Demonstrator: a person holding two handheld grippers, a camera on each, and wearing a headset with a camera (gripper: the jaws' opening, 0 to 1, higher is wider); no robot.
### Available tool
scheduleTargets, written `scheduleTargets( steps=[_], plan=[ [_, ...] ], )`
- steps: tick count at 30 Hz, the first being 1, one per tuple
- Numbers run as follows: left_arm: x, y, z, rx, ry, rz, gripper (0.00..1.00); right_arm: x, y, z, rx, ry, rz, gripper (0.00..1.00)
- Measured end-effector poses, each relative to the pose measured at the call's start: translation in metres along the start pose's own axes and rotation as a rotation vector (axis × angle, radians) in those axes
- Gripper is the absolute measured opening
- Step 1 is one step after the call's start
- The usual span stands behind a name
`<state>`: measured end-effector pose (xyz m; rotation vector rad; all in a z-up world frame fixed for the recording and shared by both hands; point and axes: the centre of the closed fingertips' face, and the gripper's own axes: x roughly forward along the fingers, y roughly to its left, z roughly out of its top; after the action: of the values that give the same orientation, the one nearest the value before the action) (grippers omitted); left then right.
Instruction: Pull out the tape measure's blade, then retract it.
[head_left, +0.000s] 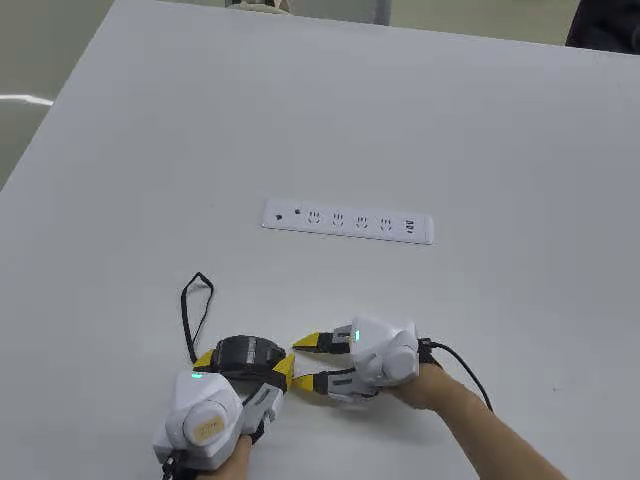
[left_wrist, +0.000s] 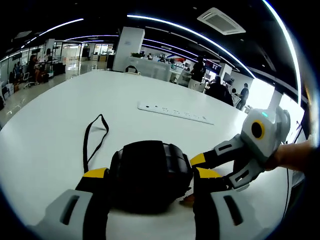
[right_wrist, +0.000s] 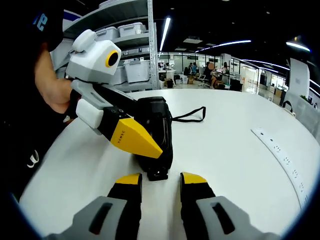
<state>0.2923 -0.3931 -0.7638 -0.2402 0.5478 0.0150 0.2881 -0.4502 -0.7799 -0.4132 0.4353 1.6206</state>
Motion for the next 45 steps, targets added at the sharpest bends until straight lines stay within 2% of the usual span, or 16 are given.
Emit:
scheduleTargets(
  steps=[4, 7, 10, 15, 16, 17, 19, 20, 23, 26, 28, 30, 34, 40, 42, 45],
  plan=[
    [-0.001, -0.003, 0.003, 0.062, 0.000, -0.042, 0.70, -0.004, 0.001, -0.001, 0.021, 0.000, -0.028, 0.35],
    [-0.003, -0.001, 0.004, 0.096, -0.003, -0.057, 0.77, -0.008, 0.003, 0.001, 0.050, -0.008, -0.054, 0.40],
    [-0.007, 0.000, 0.008, 0.147, -0.002, -0.070, 0.78, -0.014, 0.005, 0.004, 0.067, -0.025, -0.082, 0.42],
    [-0.015, 0.000, 0.011, 0.222, 0.000, -0.130, 0.81, -0.023, 0.007, 0.002, 0.113, -0.019, -0.130, 0.51],
    [-0.017, -0.002, 0.010, 0.253, 0.005, -0.161, 0.82, -0.027, 0.008, 0.006, 0.097, -0.034, -0.142, 0.50],
    [-0.019, -0.003, 0.011, 0.257, 0.009, -0.168, 0.82, -0.029, 0.010, 0.006, 0.100, -0.035, -0.145, 0.50],
    [-0.023, -0.007, 0.007, 0.298, 0.031, -0.216, 0.86, -0.034, 0.011, 0.007, 0.118, -0.037, -0.171, 0.51],
    [-0.024, -0.005, 0.006, 0.297, 0.039, -0.214, 0.88, -0.036, 0.012, 0.007, 0.118, -0.038, -0.175, 0.52],
    [-0.031, -0.006, 0.000, 0.341, 0.073, -0.262, 0.90, -0.045, 0.015, 0.005, 0.129, -0.025, -0.216, 0.52],
    [-0.036, -0.006, 0.000, 0.358, 0.078, -0.296, 0.90, -0.055, 0.017, 0.006, 0.177, -0.036, -0.265, 0.60],
    [-0.041, -0.005, 0.003, 0.365, 0.073, -0.307, 0.93, -0.061, 0.021, 0.004, 0.177, -0.032, -0.287, 0.62],
    [-0.044, -0.001, 0.003, 0.376, 0.070, -0.316, 0.96, -0.066, 0.024, 0.003, 0.196, -0.031, -0.318, 0.63],
    [-0.055, 0.006, 0.004, 0.403, 0.069, -0.344, 0.99, -0.078, 0.032, -0.003, 0.234, -0.012, -0.371, 0.71],
    [-0.070, 0.018, 0.008, 0.421, 0.067, -0.348, 0.99, -0.102, 0.040, -0.011, 0.293, -0.003, -0.453, 0.74],
    [-0.077, 0.019, 0.011, 0.429, 0.065, -0.358, 0.99, -0.110, 0.044, -0.011, 0.309, -0.018, -0.467, 0.76],
    [-0.082, 0.020, 0.011, 0.444, 0.069, -0.374, 0.99, -0.120, 0.049, -0.013, 0.319, -0.011, -0.496, 0.78]
  ],
)
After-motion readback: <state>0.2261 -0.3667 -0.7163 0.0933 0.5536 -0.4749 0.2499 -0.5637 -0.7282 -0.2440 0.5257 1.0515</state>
